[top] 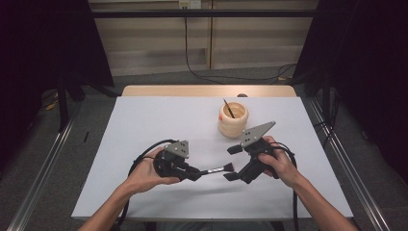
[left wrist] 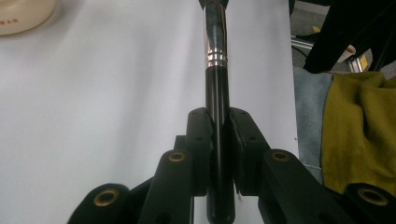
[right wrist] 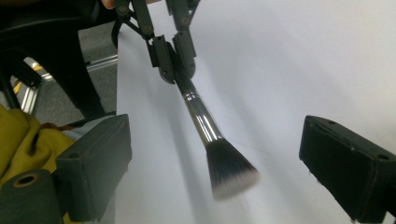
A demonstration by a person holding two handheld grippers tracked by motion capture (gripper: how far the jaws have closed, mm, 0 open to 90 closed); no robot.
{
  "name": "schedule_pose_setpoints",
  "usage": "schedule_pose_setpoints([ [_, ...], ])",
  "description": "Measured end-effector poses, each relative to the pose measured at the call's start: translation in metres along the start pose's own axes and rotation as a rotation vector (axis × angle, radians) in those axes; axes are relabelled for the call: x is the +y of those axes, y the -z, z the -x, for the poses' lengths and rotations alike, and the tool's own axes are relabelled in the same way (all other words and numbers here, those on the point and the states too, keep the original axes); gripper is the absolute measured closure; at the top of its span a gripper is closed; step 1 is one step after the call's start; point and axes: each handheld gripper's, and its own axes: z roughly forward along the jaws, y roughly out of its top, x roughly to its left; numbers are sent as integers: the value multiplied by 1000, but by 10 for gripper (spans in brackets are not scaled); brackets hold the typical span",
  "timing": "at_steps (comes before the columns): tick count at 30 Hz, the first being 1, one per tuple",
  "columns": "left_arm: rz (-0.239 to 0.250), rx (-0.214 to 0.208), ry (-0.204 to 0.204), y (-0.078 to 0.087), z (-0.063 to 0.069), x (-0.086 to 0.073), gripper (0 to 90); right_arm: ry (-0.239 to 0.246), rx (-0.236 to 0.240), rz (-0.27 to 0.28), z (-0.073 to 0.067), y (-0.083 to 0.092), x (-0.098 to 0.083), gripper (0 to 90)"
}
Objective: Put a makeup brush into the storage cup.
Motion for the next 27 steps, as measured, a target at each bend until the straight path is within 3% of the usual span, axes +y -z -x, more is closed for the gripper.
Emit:
schedule_pose_setpoints([
  [6, 10, 7, 18, 5, 2, -10, 794, -40, -54, 61, 1, 6, -10, 33],
  [9, 32, 10, 34, 9, 1, -15, 795, -39, -73, 135, -2, 14, -12, 35],
  [12, 62, 19, 47, 14, 0, -19, 795, -23, -101, 165, -8, 18, -12, 25],
  [18, 102, 25, 55, 14, 2, -24, 795, -81, -112, 200, -14, 16, -27, 33],
  [25, 159, 23, 53, 13, 2, -23, 795, -95, -140, 248, -16, 19, -39, 37],
  [27, 180, 20, 54, 13, 2, -23, 794, -105, -119, 250, -17, 19, -43, 50],
])
